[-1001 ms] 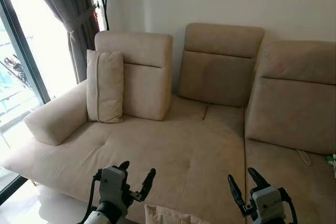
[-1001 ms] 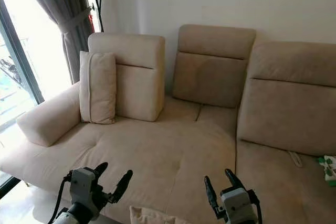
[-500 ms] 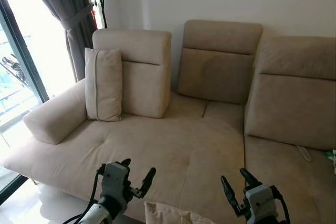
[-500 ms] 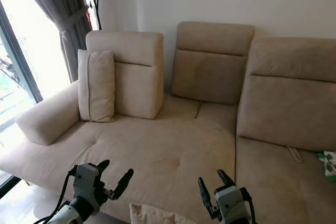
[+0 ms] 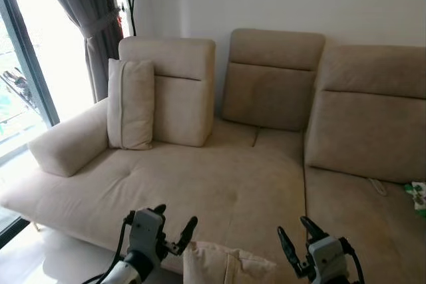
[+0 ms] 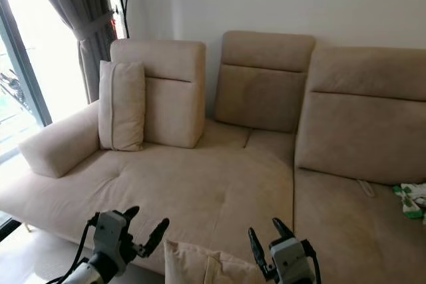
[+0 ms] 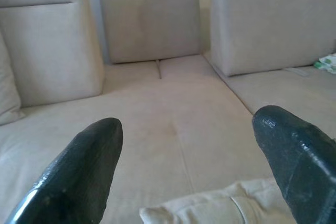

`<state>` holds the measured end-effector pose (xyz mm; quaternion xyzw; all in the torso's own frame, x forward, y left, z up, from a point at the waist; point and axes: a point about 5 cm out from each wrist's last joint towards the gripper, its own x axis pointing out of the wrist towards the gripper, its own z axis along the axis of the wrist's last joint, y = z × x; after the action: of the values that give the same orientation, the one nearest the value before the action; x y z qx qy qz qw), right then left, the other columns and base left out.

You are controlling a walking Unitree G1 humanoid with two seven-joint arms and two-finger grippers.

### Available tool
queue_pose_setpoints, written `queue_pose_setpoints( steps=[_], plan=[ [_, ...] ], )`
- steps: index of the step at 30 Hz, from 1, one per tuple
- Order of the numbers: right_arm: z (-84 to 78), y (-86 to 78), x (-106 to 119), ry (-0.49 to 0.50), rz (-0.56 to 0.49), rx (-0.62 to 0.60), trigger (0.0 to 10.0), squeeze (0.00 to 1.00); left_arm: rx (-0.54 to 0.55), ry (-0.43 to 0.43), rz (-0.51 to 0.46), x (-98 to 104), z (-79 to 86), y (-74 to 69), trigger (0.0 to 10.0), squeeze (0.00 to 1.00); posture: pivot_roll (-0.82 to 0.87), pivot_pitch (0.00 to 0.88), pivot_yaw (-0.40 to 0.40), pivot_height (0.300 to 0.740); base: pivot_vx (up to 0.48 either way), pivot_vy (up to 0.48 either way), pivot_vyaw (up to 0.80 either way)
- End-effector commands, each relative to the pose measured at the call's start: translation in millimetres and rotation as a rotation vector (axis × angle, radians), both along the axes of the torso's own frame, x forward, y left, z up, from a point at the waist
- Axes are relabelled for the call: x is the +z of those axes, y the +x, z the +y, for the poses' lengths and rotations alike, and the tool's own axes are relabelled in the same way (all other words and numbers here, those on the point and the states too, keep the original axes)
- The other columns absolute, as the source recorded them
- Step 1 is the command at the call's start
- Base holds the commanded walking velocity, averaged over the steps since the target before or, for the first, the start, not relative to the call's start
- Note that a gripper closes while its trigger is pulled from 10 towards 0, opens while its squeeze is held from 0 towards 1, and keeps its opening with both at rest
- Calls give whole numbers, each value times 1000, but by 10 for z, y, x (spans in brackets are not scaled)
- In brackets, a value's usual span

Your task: Move the pillow to the sofa from floor

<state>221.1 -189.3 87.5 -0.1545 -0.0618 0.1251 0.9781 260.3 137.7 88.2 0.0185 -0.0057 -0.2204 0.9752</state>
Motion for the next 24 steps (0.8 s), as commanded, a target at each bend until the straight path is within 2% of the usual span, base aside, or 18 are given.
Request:
queue_pose_setpoints(
  steps=[1,4,9,11,13,14,16,17,18,20,21,22,23,24],
  plan=[
    [17,8,-13,2,6,7,10000,0,-4,15,7,-34,-6,-1,10000,0,126,0,43,611,0,0,0],
    [18,13,-12,9,5,7,10000,0,-4,14,5,-35,-14,3,10000,0,126,0,43,596,0,0,0],
    [25,31,-15,23,16,23,10000,0,-3,14,3,-35,-24,11,10000,0,121,0,42,596,0,0,0],
    [39,58,-34,41,53,60,10000,0,-4,15,1,-31,-28,18,10000,0,119,0,43,596,0,0,0],
    [56,129,-77,83,154,162,10000,0,-25,87,-18,-17,-46,45,10000,0,116,0,44,596,0,0,0],
    [56,129,-77,83,154,162,10000,0,-25,87,-18,-17,-46,45,10000,0,116,0,44,596,0,0,0],
    [37,190,-72,108,194,206,10000,0,-47,176,-37,-3,-67,87,10000,0,117,0,46,596,0,0,0],
    [37,190,-72,108,194,206,10000,0,-47,176,-37,-3,-67,87,10000,0,117,0,46,596,0,0,0],
    [10,238,-57,107,196,216,10000,0,-60,238,-41,1,-86,129,10000,0,117,0,47,596,0,0,0],
    [10,238,-57,107,196,216,10000,0,-60,238,-41,1,-86,129,10000,0,117,0,47,596,0,0,0],
    [-28,312,-63,94,208,220,10000,0,-74,302,-49,19,-112,181,10000,0,119,0,48,596,0,0,0],
    [-28,312,-63,94,208,220,10000,0,-74,302,-49,19,-112,181,10000,0,119,0,48,596,0,0,0],
    [-60,408,-73,63,224,227,10000,0,-92,366,-58,43,-145,225,10000,0,124,0,50,596,0,0,0],
    [-60,408,-73,63,224,227,10000,0,-92,366,-58,43,-145,225,10000,0,124,0,50,596,0,0,0]
  ],
)
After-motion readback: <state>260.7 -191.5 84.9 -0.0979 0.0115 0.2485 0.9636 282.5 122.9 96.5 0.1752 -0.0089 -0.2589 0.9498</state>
